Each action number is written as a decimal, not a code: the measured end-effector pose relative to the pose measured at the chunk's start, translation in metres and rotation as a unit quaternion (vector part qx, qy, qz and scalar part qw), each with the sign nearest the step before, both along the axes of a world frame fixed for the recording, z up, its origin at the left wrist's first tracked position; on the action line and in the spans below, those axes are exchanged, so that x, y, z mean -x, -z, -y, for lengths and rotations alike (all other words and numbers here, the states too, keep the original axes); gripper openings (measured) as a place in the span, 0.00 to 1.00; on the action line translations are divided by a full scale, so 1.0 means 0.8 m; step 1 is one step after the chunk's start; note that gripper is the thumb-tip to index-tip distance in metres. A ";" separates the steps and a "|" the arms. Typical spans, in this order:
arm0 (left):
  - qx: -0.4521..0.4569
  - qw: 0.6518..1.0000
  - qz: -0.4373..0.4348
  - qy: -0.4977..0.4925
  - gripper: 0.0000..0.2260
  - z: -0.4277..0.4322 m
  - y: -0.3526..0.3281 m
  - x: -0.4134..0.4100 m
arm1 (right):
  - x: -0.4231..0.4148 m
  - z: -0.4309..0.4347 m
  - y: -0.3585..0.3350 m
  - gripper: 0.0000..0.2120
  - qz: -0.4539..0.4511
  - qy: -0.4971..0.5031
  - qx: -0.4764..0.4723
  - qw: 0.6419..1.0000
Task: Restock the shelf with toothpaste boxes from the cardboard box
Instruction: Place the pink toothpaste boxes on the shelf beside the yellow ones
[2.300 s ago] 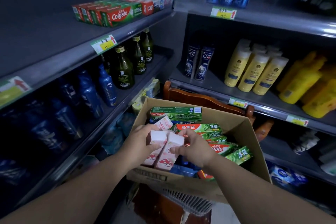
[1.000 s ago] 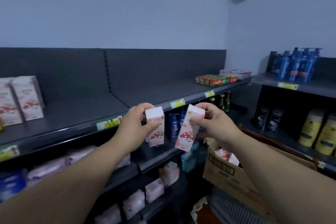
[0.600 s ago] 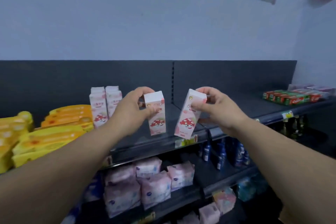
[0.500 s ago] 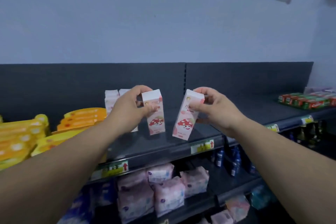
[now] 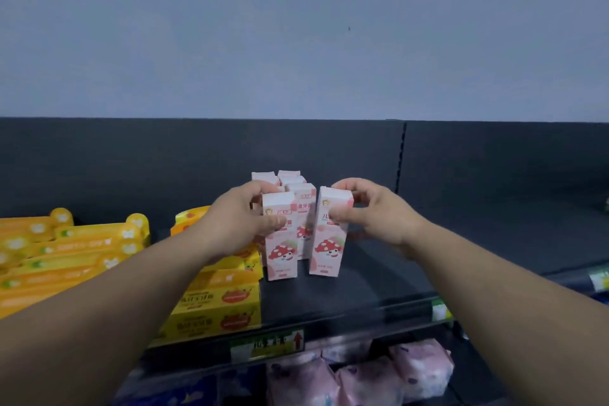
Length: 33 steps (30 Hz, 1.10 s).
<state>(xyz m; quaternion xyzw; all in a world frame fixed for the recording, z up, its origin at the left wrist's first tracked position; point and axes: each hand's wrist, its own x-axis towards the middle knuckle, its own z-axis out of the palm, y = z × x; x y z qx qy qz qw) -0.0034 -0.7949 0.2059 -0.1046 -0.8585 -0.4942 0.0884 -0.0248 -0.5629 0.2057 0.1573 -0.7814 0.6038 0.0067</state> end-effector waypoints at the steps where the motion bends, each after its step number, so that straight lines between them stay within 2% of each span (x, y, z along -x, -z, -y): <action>1: 0.001 1.000 0.004 -0.002 0.18 0.001 0.001 0.001 | 0.005 0.004 0.001 0.13 0.004 -0.012 -0.002 1.000; 9: 0.024 0.999 0.010 -0.037 0.15 -0.002 0.002 0.009 | 0.043 0.019 0.008 0.16 0.018 -0.080 -0.010 0.997; 16: 0.028 0.999 0.026 -0.023 0.17 -0.004 0.000 0.010 | 0.055 0.018 0.016 0.18 0.015 -0.088 -0.018 0.996; 21: 0.040 0.998 0.026 -0.030 0.18 -0.002 -0.003 0.010 | 0.054 0.021 0.012 0.15 0.009 -0.090 -0.013 0.996; 28: 0.152 0.980 -0.080 -0.104 0.22 -0.003 -0.004 0.008 | 0.048 0.021 0.012 0.16 -0.007 -0.054 0.000 0.999; 33: 0.226 0.951 -0.165 -0.134 0.23 -0.018 -0.014 0.002 | 0.028 0.012 0.008 0.21 -0.049 -0.006 -0.039 0.998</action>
